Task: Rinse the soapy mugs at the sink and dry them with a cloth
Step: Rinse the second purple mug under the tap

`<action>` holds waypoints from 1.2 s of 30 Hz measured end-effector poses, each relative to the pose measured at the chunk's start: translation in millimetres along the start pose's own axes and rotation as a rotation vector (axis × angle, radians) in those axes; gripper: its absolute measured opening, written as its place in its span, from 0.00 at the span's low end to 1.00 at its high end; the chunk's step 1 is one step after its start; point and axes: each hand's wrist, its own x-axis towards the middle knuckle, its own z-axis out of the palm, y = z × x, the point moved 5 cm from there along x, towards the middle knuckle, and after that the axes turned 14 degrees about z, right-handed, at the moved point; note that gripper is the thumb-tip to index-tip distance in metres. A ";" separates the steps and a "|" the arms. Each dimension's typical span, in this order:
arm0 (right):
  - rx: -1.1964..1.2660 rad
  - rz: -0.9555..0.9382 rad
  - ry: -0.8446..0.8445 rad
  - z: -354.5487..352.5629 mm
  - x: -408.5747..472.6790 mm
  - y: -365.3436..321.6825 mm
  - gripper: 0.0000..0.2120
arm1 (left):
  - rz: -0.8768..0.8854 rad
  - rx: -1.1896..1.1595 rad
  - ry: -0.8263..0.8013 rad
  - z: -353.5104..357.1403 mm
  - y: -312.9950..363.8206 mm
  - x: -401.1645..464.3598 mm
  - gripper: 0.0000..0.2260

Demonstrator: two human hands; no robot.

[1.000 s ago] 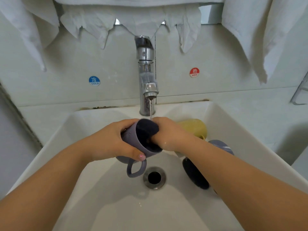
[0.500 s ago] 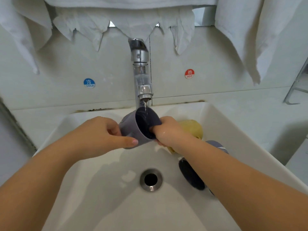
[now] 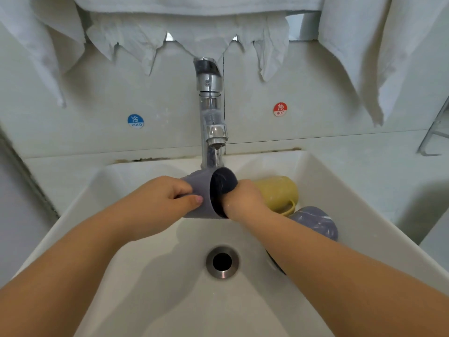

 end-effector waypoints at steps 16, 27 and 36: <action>0.025 -0.081 0.047 4.7 8.2 0.2 0.11 | 0.151 0.122 0.250 10.4 -1.5 -27.1 0.20; -0.111 -0.301 0.178 -18.0 2.9 -9.1 0.11 | 0.053 -0.039 0.266 15.4 -7.0 -21.1 0.19; 0.191 -0.038 -0.316 4.1 5.6 1.1 0.10 | -0.046 -0.117 0.504 -5.9 -33.4 -17.9 0.09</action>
